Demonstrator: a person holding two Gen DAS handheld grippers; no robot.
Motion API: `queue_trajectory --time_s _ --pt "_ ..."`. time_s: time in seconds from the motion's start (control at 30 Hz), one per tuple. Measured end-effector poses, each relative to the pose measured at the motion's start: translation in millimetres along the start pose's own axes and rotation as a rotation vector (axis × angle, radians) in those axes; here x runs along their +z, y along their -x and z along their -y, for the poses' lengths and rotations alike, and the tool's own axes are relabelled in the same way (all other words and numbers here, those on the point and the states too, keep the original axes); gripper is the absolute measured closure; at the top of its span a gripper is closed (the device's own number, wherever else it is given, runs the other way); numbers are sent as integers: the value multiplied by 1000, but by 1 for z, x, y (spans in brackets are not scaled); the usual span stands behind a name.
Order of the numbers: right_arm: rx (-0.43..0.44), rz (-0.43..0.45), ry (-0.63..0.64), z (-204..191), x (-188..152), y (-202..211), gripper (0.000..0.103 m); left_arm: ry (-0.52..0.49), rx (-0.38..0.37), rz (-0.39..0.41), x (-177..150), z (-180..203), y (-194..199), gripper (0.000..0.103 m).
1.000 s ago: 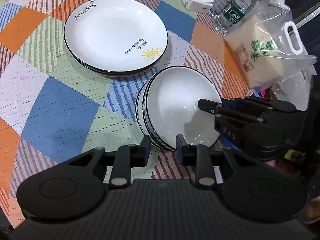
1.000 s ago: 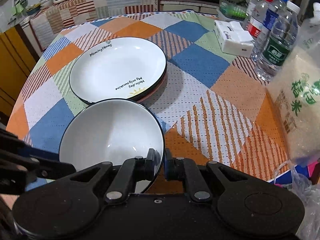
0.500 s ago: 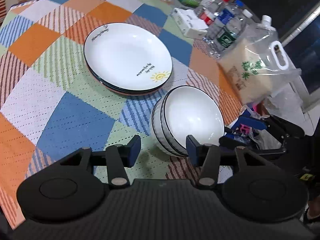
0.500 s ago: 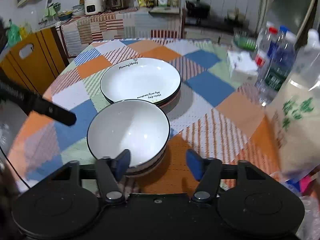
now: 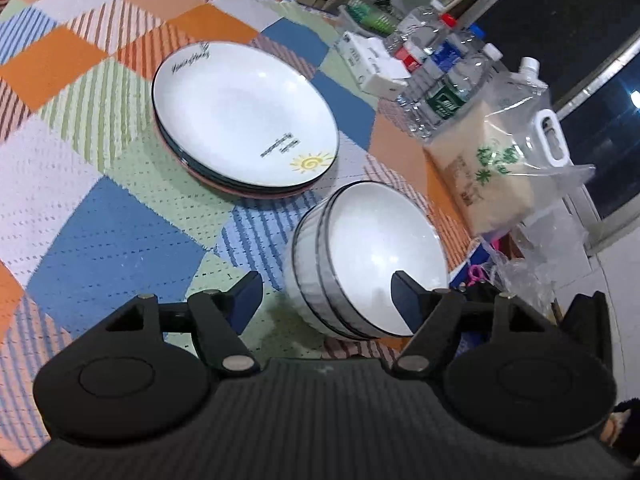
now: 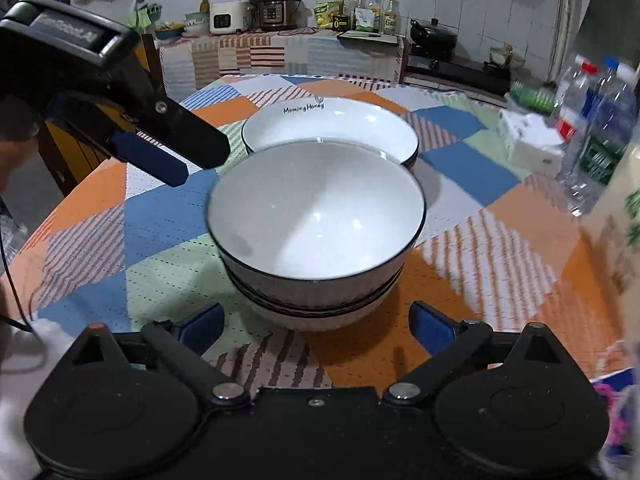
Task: Organize plates and bowls
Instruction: 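Grasp the rim of the three stacked bowls with the left tool, then lift the bowl stack with the left tool and lower it onto the plates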
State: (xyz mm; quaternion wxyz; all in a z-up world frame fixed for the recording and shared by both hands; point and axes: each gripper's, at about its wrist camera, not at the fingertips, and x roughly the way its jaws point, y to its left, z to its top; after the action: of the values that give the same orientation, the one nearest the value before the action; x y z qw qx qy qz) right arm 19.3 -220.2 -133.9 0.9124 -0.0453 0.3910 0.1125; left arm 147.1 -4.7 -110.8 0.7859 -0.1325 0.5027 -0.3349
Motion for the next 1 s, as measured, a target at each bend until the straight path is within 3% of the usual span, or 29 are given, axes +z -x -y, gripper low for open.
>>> queue_trajectory --time_s 0.33,0.5,0.7,1.0 --pt "50 65 22 6 -18 -38 3 120 -94 23 -2 -18 -37 35" --pt "68 88 33 0 -18 -48 3 212 -99 -20 -9 -29 -57 52" --pt "70 89 -35 1 -10 -50 1 180 -69 -23 -12 -25 -61 59" --pt "109 63 6 -2 -8 -51 2 91 -11 -84 -14 -10 -56 59"
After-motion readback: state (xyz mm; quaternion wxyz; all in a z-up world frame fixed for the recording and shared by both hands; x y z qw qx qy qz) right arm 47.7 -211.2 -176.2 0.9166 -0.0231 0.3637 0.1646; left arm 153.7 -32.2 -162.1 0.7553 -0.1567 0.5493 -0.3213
